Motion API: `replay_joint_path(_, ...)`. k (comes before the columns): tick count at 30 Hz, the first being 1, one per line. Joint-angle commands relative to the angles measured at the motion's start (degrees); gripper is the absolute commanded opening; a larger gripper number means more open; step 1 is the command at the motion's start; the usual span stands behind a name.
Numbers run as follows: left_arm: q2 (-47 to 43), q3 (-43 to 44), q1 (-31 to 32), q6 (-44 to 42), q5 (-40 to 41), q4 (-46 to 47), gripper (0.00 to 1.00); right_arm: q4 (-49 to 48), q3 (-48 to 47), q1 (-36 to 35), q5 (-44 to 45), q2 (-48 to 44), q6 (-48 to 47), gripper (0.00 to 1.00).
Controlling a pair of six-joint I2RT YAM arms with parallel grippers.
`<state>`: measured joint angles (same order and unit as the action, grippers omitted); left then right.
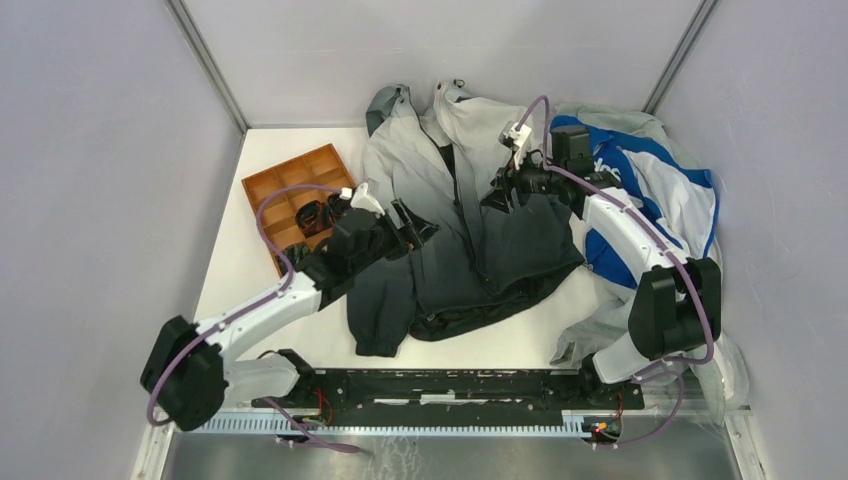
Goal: Zip up the jacket
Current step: Flatten out the jacket at the center of the board, then adjust the zipper on the jacket.
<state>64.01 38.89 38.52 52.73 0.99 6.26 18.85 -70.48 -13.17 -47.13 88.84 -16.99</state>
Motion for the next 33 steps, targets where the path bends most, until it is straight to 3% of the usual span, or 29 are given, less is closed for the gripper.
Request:
replay_joint_path(1,7.25,5.51,-1.36,8.46,-3.72,5.43,0.86,-7.78,-0.20,0.69,1.54,-1.26,5.69,0.67)
replay_joint_path(8,18.61,11.30,-3.79,12.89,-8.27,5.20,0.83,-8.45,2.37,4.84,-0.13,-3.65,7.54,0.68)
replay_joint_path(17,27.81,21.80,-4.20,10.74,-8.49,-5.84,0.83,-9.74,8.55,10.11,-2.74,-7.95,6.77,0.68)
replay_joint_path(33,32.48,25.89,-4.27,4.89,-12.13,-3.06,0.82,-12.13,12.46,10.77,-4.63,-10.26,8.64,0.68)
